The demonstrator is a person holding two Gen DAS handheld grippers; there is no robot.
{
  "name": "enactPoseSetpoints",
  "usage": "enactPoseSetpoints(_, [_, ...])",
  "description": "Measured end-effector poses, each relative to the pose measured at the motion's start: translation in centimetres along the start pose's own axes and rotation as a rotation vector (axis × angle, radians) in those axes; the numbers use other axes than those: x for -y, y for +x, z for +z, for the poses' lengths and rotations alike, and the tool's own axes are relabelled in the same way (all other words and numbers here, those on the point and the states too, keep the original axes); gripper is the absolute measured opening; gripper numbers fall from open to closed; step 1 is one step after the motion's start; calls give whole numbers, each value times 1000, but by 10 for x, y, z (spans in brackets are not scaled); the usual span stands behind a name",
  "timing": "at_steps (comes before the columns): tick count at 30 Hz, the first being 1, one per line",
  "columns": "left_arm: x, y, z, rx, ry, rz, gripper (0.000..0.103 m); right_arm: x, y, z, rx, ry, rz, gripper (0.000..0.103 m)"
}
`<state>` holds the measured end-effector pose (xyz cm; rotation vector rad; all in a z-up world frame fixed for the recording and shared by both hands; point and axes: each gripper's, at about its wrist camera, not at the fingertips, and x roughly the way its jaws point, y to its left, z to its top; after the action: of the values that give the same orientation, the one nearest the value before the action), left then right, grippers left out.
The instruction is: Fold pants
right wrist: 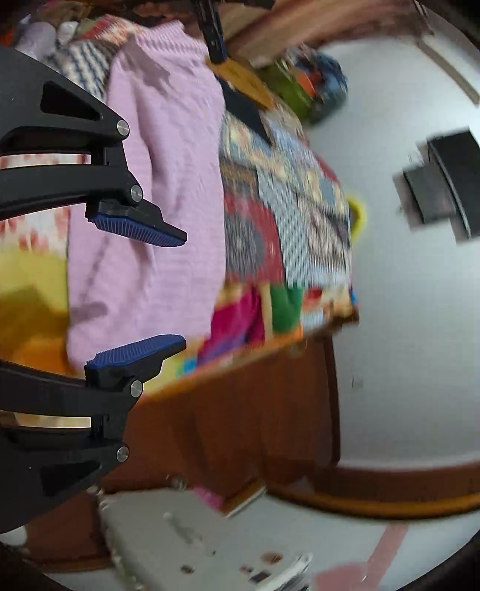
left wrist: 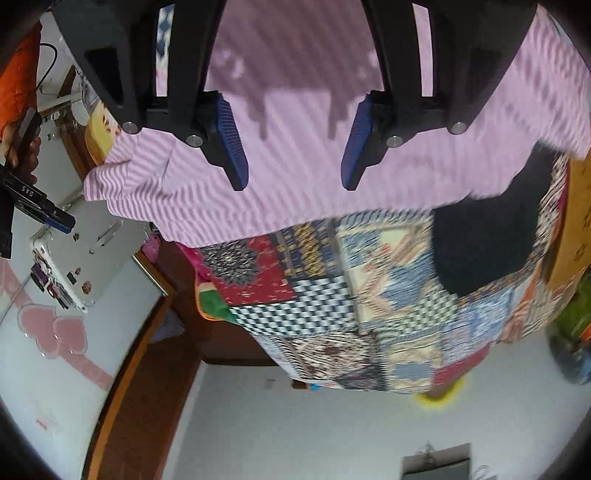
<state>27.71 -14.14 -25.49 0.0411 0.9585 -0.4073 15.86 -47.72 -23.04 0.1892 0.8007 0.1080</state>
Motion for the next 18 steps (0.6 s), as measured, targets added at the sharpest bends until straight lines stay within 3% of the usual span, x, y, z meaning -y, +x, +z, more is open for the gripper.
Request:
enactPoseSetpoints(7, [34,72,19,-88,61,-24,58,41,62,-9,-121,99,3,47])
enactPoseSetpoints(15, [41,124,-1,-219,87,-25,58,62,100,-29,-226,180,91,47])
enactPoseSetpoints(16, [39,128,-3,-234,76,-33,58,63,100,-31,-222,195,115,46])
enactPoseSetpoints(18, [37,133,-6,-256,59,-40,58,65,102,-32,-227,215,162,30])
